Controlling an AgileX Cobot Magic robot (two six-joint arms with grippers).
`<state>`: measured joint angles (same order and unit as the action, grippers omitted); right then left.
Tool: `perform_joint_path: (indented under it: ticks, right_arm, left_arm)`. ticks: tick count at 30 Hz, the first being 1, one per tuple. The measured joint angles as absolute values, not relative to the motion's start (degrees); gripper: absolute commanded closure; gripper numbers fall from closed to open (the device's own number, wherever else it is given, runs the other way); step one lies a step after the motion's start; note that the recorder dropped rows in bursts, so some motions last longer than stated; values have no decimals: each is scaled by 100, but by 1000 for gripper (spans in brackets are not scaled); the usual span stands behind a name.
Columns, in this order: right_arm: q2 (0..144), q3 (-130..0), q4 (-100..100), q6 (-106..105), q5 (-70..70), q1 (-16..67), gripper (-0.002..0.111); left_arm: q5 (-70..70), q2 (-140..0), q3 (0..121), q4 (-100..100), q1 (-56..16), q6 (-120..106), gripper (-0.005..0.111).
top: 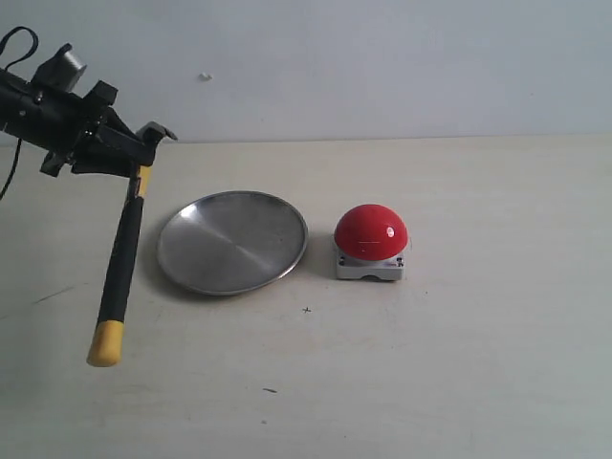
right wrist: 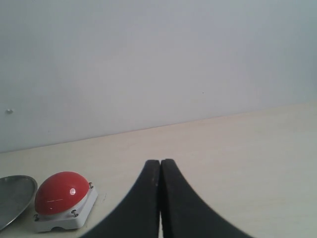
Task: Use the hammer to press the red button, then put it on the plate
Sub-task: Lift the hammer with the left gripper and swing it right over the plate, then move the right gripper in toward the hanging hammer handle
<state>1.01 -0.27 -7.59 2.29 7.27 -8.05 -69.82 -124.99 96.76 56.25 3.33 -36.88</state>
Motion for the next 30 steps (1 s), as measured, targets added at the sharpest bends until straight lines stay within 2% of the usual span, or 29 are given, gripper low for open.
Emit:
perform_joint_path:
  ticks: [9,18,30]
  right_arm:
    - [101,-27,-759,229,727,-805,108]
    - [101,-27,-759,229,702,-805,108]
    - [101,-27,-2419,2552,-2127,-805,108]
  left_arm:
    - [-6851,-12252,8018,8189,-124,-5615,107]
    - [-6778,-12252,7756,8872,-473,-5937,107]
    - [-6755,-12252,7756,9517,-763,-6127,107]
